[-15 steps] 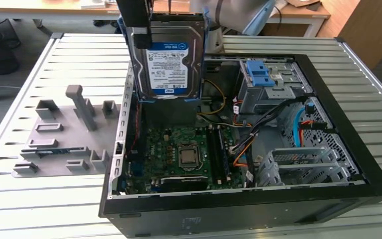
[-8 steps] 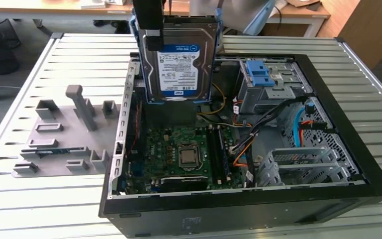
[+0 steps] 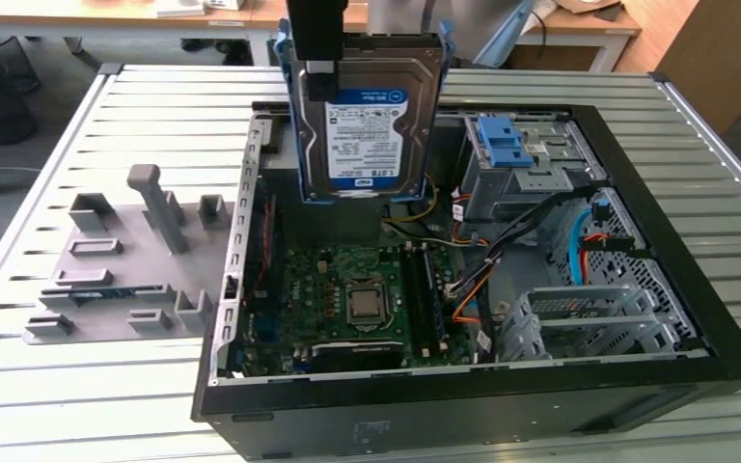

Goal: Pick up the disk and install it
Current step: 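Pick up the disk, then insert the disk into the insertion slot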

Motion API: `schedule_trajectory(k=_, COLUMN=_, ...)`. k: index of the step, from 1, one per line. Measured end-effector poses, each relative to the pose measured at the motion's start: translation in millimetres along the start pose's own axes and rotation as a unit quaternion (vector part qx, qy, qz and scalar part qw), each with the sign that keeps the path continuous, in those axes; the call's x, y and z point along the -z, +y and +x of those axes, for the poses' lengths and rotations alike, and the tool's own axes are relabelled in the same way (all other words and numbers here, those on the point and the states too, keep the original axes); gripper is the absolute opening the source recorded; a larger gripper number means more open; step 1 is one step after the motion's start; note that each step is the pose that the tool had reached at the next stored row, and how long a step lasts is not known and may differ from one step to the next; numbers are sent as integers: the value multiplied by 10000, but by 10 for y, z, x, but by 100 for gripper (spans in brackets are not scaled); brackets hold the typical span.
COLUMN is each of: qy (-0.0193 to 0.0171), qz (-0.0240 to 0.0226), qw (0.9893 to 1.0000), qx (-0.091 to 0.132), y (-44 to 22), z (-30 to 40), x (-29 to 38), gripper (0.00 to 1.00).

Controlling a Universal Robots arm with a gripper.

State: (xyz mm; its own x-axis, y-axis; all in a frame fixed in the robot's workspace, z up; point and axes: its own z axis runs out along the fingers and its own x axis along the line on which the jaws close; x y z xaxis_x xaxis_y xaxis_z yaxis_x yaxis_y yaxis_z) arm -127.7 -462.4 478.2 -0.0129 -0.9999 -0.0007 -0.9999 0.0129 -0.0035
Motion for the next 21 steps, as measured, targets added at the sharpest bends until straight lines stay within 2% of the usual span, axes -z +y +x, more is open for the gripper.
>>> schedule_trajectory(k=5, qy=0, qz=0, qw=10000, qx=0, y=-139, z=10, x=-2, gripper=36)
schedule_trajectory(k=7, qy=0, qz=0, qw=10000, qx=0, y=-173, z=12, x=-3, gripper=36)
schedule_trajectory(k=21, qy=0, qz=0, qw=10000, qx=0, y=-187, z=11, x=-4, gripper=36)
